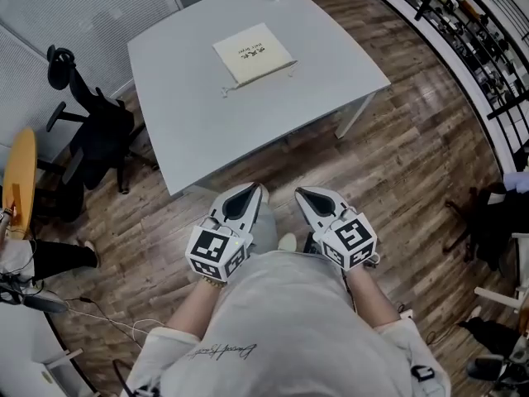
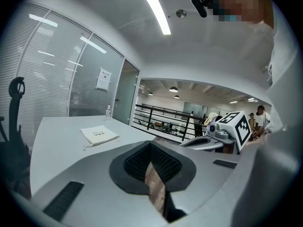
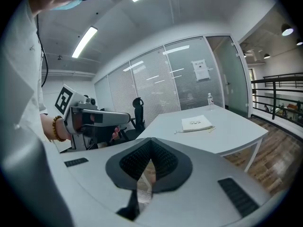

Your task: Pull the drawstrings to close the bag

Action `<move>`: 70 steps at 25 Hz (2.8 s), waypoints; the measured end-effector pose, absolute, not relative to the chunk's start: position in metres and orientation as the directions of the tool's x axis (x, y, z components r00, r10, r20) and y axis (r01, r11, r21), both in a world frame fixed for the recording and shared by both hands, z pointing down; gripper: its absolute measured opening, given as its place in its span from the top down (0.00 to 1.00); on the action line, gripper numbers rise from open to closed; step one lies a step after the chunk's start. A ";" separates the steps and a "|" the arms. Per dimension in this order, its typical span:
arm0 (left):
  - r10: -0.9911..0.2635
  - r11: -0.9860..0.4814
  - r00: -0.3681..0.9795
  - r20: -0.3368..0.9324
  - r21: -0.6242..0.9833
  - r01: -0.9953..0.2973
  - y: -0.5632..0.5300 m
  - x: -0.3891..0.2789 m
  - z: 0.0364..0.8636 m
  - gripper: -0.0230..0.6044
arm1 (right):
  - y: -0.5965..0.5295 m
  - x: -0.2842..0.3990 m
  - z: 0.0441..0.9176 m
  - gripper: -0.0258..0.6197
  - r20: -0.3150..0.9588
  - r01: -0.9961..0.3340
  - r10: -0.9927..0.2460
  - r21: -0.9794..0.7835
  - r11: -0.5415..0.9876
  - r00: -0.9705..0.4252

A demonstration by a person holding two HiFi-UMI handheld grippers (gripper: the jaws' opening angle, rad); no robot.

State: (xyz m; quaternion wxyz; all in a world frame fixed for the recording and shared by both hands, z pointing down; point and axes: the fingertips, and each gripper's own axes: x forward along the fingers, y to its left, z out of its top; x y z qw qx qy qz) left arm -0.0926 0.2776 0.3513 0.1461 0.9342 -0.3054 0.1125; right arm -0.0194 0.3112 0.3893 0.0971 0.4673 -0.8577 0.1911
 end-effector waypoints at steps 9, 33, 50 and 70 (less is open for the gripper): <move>-0.515 -0.782 0.807 0.288 0.228 -0.580 0.218 -0.073 0.365 0.95 | 0.263 -0.001 0.401 0.93 0.380 -0.854 -0.765 -0.234 0.464 -0.520; -0.435 -0.854 0.866 0.247 0.191 -0.483 -0.021 -0.036 0.354 0.95 | 0.029 0.025 0.392 0.93 0.379 -0.893 -0.808 -0.195 0.406 -0.450; -0.528 -0.795 0.807 0.265 0.182 -0.579 -0.071 -0.016 0.350 0.95 | -0.038 0.052 0.382 0.93 0.402 -0.824 -0.726 -0.166 0.541 -0.558; -0.577 -0.695 0.727 0.372 0.245 -0.676 -0.100 -0.035 0.398 0.95 | -0.073 0.089 0.424 0.93 0.515 -0.769 -0.621 -0.128 0.626 -0.591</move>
